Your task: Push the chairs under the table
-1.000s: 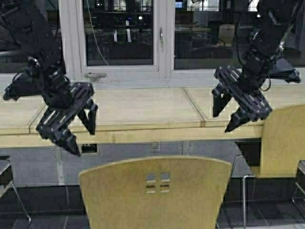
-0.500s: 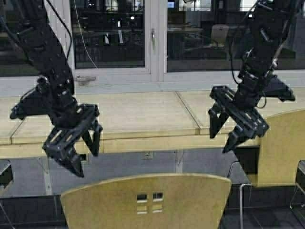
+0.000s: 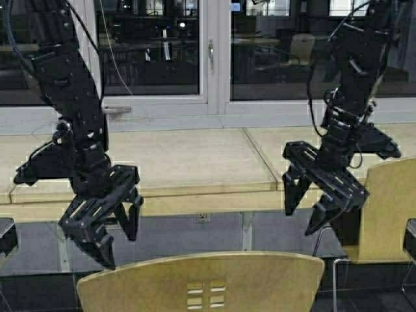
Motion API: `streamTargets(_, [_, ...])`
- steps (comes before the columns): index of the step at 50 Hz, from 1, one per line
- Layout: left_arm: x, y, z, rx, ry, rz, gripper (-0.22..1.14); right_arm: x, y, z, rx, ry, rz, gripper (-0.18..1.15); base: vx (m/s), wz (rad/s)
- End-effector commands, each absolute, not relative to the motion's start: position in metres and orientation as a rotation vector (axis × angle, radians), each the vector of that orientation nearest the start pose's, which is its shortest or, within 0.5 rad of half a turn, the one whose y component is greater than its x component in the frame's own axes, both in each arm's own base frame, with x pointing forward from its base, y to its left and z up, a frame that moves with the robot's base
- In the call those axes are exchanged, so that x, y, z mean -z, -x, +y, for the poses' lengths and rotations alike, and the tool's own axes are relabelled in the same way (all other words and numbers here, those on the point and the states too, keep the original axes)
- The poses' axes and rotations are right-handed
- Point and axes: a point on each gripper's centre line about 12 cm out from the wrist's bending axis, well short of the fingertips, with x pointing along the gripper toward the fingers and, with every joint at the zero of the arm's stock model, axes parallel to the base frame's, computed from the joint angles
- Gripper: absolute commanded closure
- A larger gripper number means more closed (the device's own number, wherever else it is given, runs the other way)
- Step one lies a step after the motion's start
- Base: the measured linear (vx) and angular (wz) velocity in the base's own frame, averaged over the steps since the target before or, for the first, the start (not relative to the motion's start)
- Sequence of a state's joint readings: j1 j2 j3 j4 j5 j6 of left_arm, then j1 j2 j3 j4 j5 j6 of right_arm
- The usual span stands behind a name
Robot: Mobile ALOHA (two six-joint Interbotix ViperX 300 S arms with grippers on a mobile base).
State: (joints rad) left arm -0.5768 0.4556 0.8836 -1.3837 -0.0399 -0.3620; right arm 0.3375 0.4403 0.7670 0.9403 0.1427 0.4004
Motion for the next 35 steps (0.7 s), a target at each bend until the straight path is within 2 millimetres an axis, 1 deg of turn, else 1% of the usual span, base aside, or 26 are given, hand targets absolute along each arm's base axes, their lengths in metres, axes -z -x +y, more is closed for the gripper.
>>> streamTargets(1, [0.037,-0.243,-0.153,-0.718,1.058,1.227,-0.06,0.020,-0.305,0.126,0.498,-0.969,1.310,0.09,0.03,0.02])
streamTargets(12, [0.046,-0.247,-0.156,-0.726,1.046,1.230,-0.06,0.036,-0.308,0.128,0.513,-0.951,1.333,0.09,0.02,0.01])
streamTargets(22, [0.055,-0.257,-0.162,-0.721,1.047,1.229,-0.06,0.050,-0.311,0.129,0.527,-0.939,1.350,0.09,0.00,0.00])
streamTargets(35, [0.073,-0.265,-0.168,-0.724,1.025,1.240,-0.06,0.078,-0.314,0.132,0.553,-0.918,1.397,0.09,0.00,0.00])
